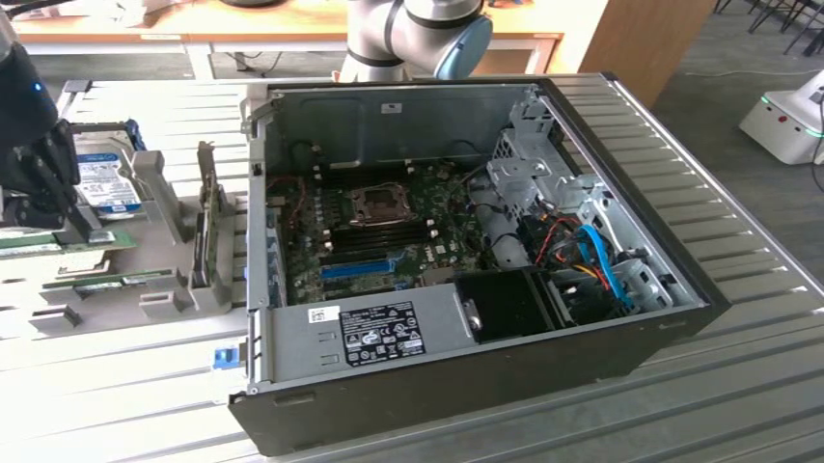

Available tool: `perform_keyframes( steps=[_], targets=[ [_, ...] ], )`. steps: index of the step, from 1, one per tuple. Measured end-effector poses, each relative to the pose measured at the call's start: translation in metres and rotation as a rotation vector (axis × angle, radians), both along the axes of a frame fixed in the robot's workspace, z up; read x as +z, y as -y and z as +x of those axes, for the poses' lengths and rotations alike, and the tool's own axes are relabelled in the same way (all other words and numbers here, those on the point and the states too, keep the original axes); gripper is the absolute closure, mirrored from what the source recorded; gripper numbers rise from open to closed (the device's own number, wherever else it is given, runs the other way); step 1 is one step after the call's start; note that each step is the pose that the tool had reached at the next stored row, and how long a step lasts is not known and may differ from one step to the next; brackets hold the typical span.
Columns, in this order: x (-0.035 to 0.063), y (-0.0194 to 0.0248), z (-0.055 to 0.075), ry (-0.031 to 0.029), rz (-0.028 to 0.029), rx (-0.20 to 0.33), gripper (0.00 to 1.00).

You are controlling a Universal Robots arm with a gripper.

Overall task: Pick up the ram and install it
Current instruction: 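Pick up the ram and move it above insertion slot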

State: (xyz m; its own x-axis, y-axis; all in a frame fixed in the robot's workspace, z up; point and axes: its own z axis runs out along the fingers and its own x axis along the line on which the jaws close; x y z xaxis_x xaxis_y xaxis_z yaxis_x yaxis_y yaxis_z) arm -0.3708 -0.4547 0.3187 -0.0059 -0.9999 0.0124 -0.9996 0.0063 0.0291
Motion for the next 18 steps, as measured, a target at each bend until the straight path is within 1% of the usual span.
perform_keyframes(
  steps=[18],
  targets=[
    [0.0342, 0.0000, 0.000, 0.0000, 0.0000, 0.000, 0.88]
  ],
)
